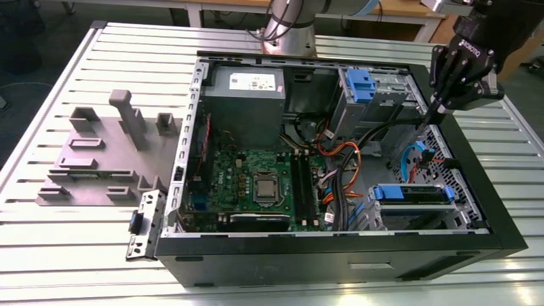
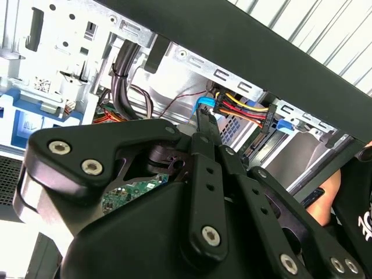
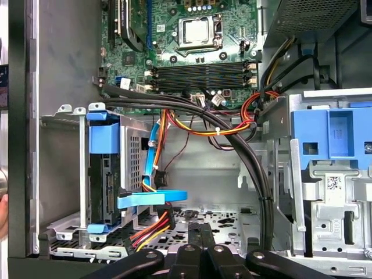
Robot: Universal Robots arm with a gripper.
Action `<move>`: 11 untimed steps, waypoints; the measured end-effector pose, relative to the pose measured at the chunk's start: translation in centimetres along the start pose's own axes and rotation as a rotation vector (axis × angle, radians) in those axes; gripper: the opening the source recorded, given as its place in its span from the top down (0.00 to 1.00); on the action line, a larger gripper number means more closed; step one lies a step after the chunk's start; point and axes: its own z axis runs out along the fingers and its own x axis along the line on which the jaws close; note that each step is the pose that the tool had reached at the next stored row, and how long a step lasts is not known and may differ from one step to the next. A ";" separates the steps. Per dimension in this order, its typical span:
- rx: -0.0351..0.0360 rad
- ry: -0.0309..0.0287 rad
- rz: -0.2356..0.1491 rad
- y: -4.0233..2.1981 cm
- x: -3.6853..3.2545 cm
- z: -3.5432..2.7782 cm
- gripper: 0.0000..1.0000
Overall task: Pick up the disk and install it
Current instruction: 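Insert the first disk wire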
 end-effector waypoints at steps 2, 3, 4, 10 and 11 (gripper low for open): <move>0.0000 0.0000 0.000 0.00 -0.04 -0.01 0.89; 0.0000 0.0001 0.000 0.00 -0.06 -0.01 0.89; 0.0000 0.0001 0.000 0.00 -0.07 -0.01 0.89; 0.0000 0.0004 0.000 0.02 -0.36 -0.06 0.89; 0.0000 0.0004 0.000 0.02 -0.37 -0.06 0.89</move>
